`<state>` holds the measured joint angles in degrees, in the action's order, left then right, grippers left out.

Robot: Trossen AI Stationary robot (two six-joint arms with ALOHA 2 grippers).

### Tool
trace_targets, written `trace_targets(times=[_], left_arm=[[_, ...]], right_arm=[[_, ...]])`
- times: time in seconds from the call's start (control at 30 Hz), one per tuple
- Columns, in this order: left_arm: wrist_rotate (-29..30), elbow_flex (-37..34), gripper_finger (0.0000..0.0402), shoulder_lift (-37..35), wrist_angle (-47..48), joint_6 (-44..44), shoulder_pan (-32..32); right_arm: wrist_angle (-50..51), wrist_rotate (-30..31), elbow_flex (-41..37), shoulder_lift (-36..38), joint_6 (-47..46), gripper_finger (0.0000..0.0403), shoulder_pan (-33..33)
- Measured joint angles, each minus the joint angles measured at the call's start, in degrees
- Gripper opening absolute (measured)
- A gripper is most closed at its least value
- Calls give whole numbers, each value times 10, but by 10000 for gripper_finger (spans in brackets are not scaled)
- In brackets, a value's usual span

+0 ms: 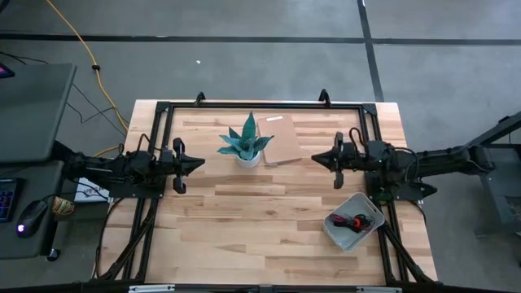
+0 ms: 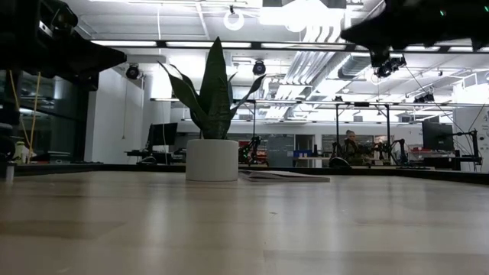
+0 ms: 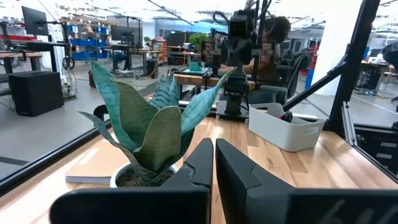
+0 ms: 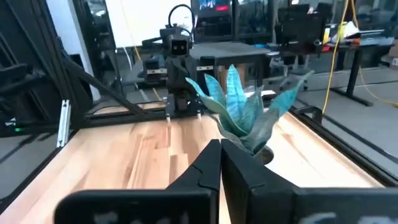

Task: Pick and place USB-C Cables
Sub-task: Return to Home Position

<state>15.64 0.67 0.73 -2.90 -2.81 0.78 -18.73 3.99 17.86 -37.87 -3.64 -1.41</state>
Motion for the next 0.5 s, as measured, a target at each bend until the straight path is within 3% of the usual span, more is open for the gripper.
trace_targets(times=[0.27,0.5], left_arm=[[0,0,1,0,0,0,0],[0,0,1,0,0,0,0]], right_arm=[[-162,-27,-165,86,-27,0,-2],[-83,-89,-173,157,-25,0,-2]])
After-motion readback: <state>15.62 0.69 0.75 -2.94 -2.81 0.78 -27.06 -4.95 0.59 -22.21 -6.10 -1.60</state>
